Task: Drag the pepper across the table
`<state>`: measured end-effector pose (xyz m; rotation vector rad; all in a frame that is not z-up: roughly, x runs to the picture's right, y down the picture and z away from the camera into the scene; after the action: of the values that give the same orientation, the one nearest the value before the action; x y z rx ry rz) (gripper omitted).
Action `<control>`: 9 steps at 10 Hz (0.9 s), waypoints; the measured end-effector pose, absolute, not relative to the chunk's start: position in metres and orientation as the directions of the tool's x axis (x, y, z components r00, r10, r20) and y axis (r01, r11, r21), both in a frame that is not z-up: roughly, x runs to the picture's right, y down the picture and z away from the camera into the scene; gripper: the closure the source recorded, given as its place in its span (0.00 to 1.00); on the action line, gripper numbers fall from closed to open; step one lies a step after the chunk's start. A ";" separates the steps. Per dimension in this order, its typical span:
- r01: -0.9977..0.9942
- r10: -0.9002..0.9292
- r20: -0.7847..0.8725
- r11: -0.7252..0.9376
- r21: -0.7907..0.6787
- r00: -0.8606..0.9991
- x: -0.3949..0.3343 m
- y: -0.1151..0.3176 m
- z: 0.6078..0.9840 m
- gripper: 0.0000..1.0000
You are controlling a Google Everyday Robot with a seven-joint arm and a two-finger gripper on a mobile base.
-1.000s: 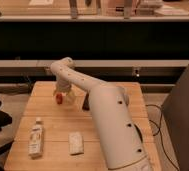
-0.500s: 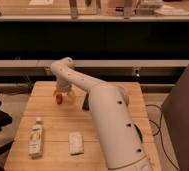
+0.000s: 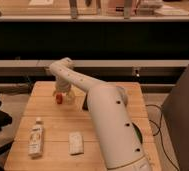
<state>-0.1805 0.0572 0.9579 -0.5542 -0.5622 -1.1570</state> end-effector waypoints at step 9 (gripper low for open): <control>0.961 -0.697 0.671 0.262 -0.092 0.254 -0.181 0.058 0.961 0.36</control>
<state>-0.1808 0.0580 0.9613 -0.5529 -0.5698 -1.2065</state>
